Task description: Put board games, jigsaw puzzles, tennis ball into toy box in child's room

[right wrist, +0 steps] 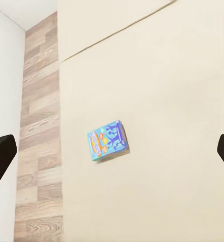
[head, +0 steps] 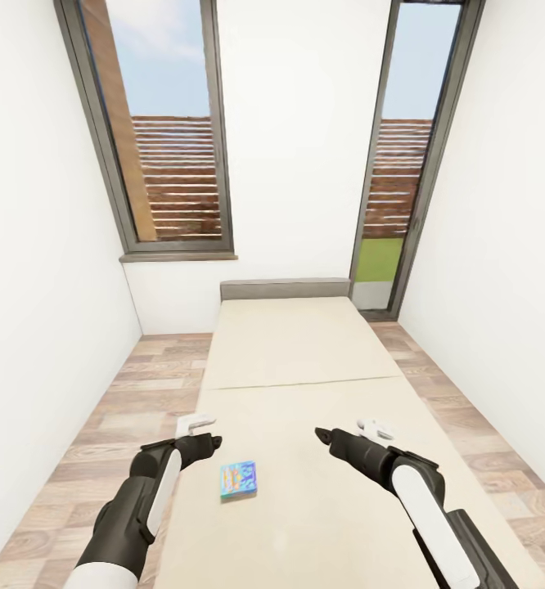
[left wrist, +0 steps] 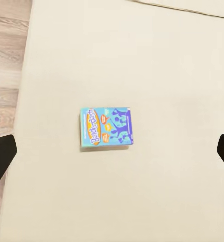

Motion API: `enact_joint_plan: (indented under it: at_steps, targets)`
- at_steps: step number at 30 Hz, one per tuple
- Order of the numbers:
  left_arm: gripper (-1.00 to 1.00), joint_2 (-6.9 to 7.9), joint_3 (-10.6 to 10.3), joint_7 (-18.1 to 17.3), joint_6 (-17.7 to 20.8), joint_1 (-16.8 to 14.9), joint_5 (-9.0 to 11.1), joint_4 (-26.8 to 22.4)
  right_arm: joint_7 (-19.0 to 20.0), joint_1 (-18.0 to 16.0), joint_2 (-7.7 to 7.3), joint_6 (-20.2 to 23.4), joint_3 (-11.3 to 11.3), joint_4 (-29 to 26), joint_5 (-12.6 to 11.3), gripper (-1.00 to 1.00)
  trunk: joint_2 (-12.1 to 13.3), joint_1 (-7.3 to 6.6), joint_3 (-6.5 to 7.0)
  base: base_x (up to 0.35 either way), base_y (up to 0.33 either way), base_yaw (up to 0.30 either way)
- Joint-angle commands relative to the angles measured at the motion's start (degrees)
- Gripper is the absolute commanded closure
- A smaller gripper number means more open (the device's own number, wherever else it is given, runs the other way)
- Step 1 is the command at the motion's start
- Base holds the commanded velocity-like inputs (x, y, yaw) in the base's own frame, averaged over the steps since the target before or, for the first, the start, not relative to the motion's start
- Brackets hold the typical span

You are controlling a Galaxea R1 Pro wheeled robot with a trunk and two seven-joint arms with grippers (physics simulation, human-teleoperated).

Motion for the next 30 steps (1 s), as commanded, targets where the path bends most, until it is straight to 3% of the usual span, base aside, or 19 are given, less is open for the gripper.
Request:
enact_joint_plan:
  at_steps: [1, 30]
  targets:
    - [-1.0, -0.06, 0.1, 0.4, 0.3, 0.0, 0.6, -0.1, -0.6, -0.1, -0.05, 0.0, 0.1, -0.1, -0.6, -1.0, -0.1, 0.05, -0.13, 0.067, -0.204, 0.0]
    - [-1.0, 0.01, 0.1, 0.4, 0.2, 0.0, 0.6, -0.2, -0.5, -0.1, 0.05, -0.2, 0.4, -0.1, -0.6, -1.0, -0.1, 0.05, -0.13, 0.025, -0.128, 0.0]
